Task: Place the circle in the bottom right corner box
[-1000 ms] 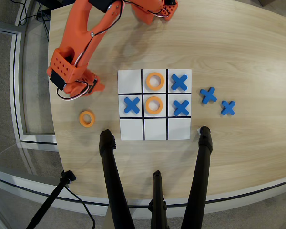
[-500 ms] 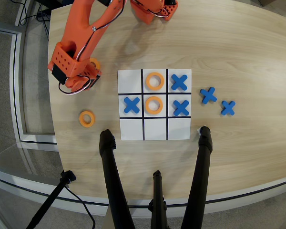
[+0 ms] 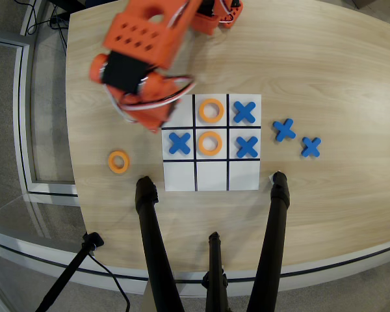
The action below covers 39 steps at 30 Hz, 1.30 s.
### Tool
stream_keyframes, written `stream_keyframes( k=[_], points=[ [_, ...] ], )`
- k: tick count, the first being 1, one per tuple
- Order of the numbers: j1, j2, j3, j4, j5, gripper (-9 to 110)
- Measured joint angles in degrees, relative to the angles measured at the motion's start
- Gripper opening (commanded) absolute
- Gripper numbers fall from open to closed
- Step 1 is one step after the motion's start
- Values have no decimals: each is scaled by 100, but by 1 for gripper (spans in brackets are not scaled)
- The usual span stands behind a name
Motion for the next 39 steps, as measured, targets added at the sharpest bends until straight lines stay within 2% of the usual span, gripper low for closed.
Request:
stream_keyframes(
  k=[4,8,25,39],
  points=[
    [-914,281,308,158,334,0],
    [-1354,220,545,-9,492,0],
    [-923,-677,1406,-1564,396,0],
    [-721,-1354,1459,-2224,343,0]
  ],
)
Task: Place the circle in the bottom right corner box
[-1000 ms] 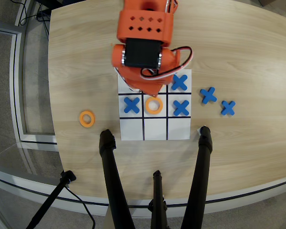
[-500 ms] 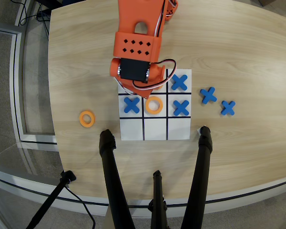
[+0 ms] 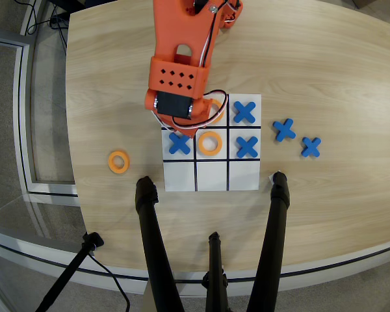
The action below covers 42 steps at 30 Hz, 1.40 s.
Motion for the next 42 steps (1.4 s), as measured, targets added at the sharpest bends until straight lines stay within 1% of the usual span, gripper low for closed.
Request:
stream_keyframes(
  k=[10,15,21,24,27,32,35,38,42],
  points=[
    [-9,-264,0,-132,-62,0],
    [-9,-308,0,-123,-185,6],
    [-9,-308,-35,-149,-229,8],
    [70,-299,-308,44,-281,10],
    [132,-97,-844,527,-475,11],
    [185,747,-2004,1617,-1037,11],
    [185,1626,-1986,2101,-1362,11],
    [-167,2830,-1187,2312,-1441,11],
    [-598,4869,800,2320,-1485,11]
  ],
)
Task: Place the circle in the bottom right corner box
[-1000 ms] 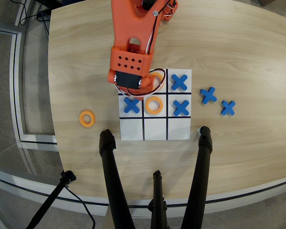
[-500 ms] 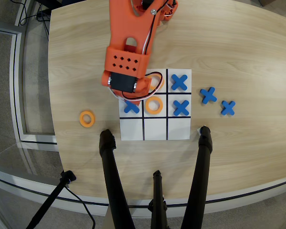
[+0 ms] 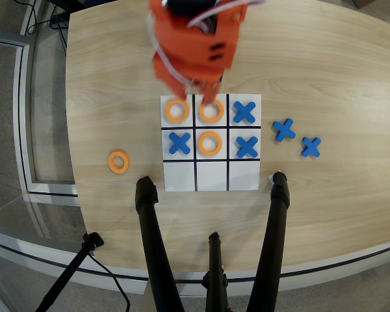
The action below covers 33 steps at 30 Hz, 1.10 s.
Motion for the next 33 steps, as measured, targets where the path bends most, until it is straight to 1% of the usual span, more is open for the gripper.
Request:
stream_keyframes(
  k=[1,5,7,8,10,15,18,20,22,29,31,33],
  points=[
    [-229,589,571,0,0,11],
    [-519,2865,2839,-53,-132,11],
    [-448,3841,3858,-88,-264,10],
    [-457,4184,4351,-149,-352,9],
    [-519,4649,5080,-299,-448,0],
    [-439,4887,5344,-387,-519,0],
    [35,4896,5344,-255,-703,1],
    [721,4904,5344,-229,-729,1],
    [1758,4948,5344,-211,-729,1],
    [6732,5019,5344,-211,-721,1],
    [7690,5019,5344,-211,-712,1],
    [8130,5019,5344,-211,-712,1]
  ],
)
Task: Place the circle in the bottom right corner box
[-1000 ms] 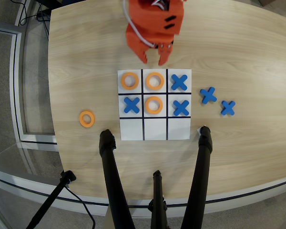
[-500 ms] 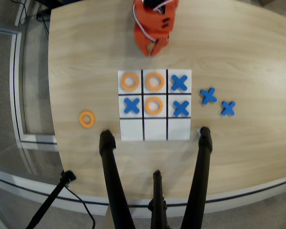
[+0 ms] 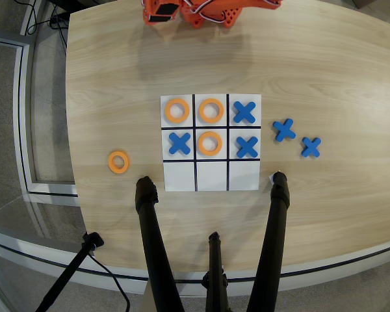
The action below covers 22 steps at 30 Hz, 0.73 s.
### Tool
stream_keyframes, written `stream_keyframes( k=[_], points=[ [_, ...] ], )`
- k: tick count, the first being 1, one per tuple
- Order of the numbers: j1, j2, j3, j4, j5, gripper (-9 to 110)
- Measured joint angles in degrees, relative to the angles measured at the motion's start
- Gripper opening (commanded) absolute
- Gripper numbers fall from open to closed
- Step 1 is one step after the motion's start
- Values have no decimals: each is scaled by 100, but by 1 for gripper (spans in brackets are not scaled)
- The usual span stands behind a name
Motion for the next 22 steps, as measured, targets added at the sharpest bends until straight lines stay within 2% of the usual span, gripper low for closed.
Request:
stream_keyframes(
  k=[22],
  points=[
    [229,0,0,0,-9,1]
  ],
)
